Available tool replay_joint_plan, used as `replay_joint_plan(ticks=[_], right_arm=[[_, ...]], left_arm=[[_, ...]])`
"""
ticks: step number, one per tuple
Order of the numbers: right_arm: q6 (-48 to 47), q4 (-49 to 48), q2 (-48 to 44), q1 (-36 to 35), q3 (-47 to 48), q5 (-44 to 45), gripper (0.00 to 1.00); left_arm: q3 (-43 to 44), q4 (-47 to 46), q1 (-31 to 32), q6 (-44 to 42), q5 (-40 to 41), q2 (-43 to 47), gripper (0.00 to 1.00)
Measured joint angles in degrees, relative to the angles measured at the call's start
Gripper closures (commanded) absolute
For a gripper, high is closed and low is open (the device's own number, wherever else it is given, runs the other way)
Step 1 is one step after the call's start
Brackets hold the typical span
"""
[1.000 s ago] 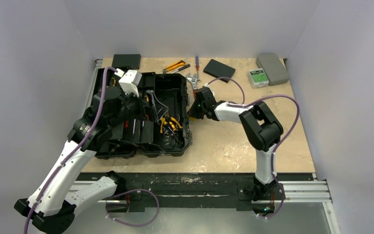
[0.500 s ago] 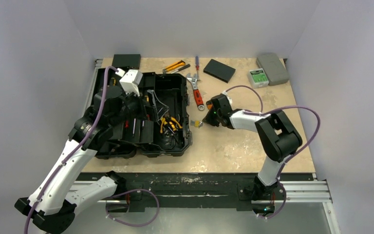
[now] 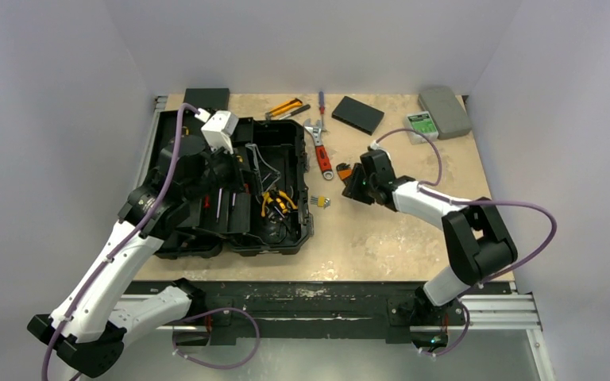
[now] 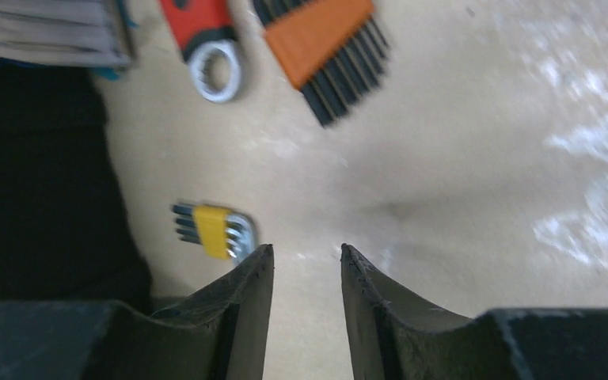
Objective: Pack the tool kit
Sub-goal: Move the tool to the center of the board.
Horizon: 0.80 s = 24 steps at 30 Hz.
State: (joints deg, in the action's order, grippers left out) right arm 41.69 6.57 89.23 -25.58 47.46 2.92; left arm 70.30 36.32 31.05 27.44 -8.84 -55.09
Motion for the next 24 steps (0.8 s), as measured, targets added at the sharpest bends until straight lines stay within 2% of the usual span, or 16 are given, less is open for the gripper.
replay_joint_plan(ticks=[3,7,10,12,20,24], right_arm=[[-2.78,-0.09,3.37,-0.07,5.44,-4.11,0.70],[-3.96,-1.11,8.41,-0.87,10.47,-10.62,0.68],[-3.98,-1.57,12.11,-2.45,13.00,-14.58,0.70],[-3.87,-1.97,14.32,-3.89,14.14,-16.63,0.74],[-2.14,-4.24,21.86,-7.15,16.92,-22.62,0.99],[-0.28,-4.90,23.02,-6.36,16.90,-23.85,1.00]], left_arm=[[0.00,-0.20,0.13,0.00,0.00,-0.15,0.00],[0.00,-0.22,0.15,0.00,0.02,-0.15,0.00],[0.00,-0.22,0.15,0.00,0.04,-0.13,0.00],[0.00,-0.22,0.15,0.00,0.02,-0.13,0.00],[0.00,-0.22,0.15,-0.02,0.04,-0.13,0.00],[0.00,-0.20,0.15,-0.02,0.07,-0.11,0.00]])
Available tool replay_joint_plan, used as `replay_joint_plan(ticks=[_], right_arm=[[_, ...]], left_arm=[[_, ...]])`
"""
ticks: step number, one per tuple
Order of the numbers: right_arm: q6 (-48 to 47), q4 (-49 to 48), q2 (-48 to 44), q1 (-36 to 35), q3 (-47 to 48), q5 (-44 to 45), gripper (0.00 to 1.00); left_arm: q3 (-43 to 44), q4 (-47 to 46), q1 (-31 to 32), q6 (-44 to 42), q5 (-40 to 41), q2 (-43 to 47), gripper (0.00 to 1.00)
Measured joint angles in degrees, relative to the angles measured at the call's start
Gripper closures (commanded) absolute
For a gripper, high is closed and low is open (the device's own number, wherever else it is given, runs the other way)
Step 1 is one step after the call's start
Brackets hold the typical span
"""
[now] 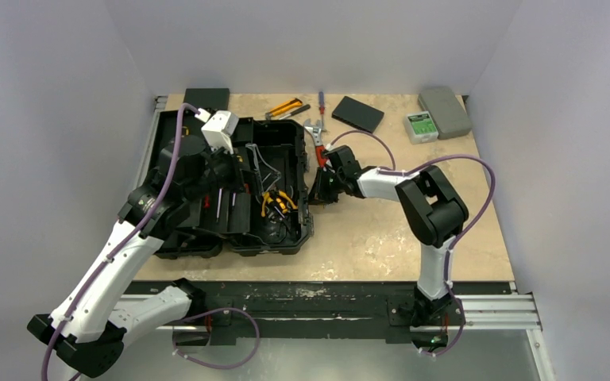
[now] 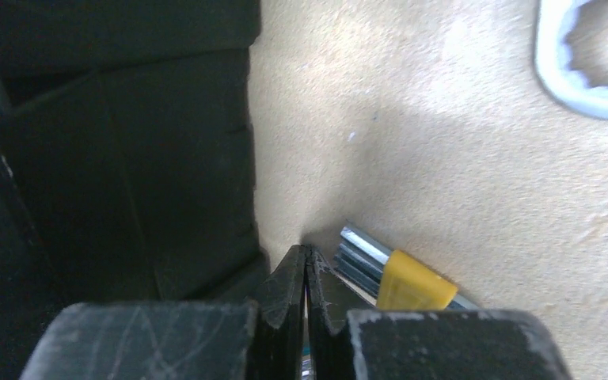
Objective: Pack the tool kit
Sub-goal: Move the tool to the center of the board.
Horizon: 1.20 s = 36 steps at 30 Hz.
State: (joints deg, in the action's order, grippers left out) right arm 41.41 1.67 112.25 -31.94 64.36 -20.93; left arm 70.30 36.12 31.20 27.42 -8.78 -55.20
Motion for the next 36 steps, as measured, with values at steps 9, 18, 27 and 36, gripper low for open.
replay_joint_plan(ticks=[9,18,27,36], right_arm=[[0.87,0.02,-5.01,4.76,-5.99,2.47,1.00],[-1.92,4.15,-15.39,13.62,-12.55,5.18,0.86],[-9.51,14.36,-19.61,6.19,-7.89,16.83,0.20],[-2.93,28.61,-12.63,0.02,2.64,38.97,0.16]], left_arm=[[0.00,0.39,0.00,-0.04,0.46,0.70,0.00],[0.00,0.42,0.02,-0.04,0.48,0.76,0.00],[0.00,-0.07,0.02,0.00,-0.35,-1.46,0.00],[0.00,-1.55,0.46,0.02,-1.60,-3.21,0.00]])
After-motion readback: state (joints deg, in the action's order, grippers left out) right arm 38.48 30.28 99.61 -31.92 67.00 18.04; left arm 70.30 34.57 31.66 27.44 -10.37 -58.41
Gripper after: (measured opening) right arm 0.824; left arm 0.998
